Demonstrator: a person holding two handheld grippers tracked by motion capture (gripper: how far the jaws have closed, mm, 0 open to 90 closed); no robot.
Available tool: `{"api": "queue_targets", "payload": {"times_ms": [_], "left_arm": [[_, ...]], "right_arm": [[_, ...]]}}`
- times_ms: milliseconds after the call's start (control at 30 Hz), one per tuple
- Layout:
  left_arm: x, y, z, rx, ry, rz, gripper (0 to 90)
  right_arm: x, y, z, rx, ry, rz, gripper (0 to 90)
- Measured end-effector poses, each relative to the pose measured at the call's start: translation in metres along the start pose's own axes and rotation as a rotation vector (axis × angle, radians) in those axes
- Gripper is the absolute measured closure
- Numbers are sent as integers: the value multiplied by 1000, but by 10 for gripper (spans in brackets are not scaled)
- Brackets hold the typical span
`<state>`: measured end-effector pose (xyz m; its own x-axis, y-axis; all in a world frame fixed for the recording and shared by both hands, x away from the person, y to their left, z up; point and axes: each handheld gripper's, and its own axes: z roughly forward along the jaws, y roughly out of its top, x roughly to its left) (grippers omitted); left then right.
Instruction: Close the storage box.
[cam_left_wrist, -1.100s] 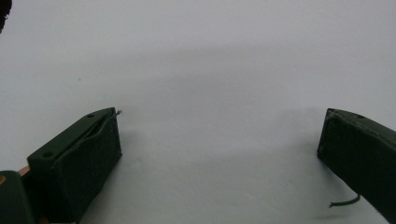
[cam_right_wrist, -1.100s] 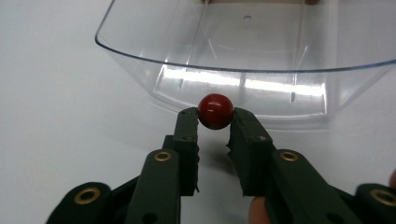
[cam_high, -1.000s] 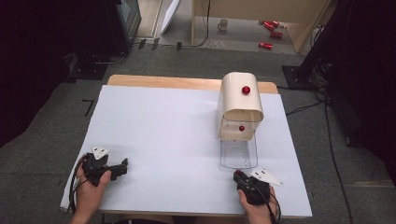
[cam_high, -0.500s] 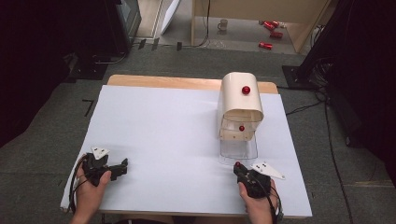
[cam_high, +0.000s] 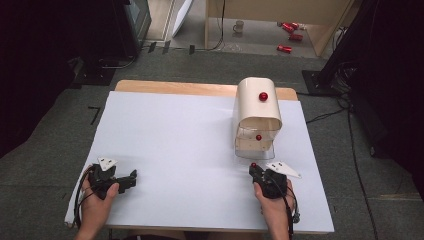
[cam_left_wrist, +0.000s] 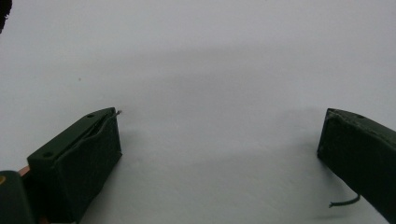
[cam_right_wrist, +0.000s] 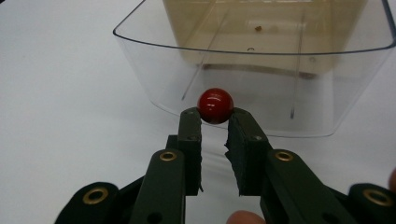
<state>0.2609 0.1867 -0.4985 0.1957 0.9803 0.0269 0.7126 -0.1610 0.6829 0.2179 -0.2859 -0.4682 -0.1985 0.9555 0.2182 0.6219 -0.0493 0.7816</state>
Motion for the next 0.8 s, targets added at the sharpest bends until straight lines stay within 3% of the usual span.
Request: {"api": "queue_targets", "payload": {"times_ms": [800], "left_arm": [[0, 0, 0, 0, 0, 0, 0]], "right_arm": [[-12, 27, 31, -8, -32, 21, 774]]}}
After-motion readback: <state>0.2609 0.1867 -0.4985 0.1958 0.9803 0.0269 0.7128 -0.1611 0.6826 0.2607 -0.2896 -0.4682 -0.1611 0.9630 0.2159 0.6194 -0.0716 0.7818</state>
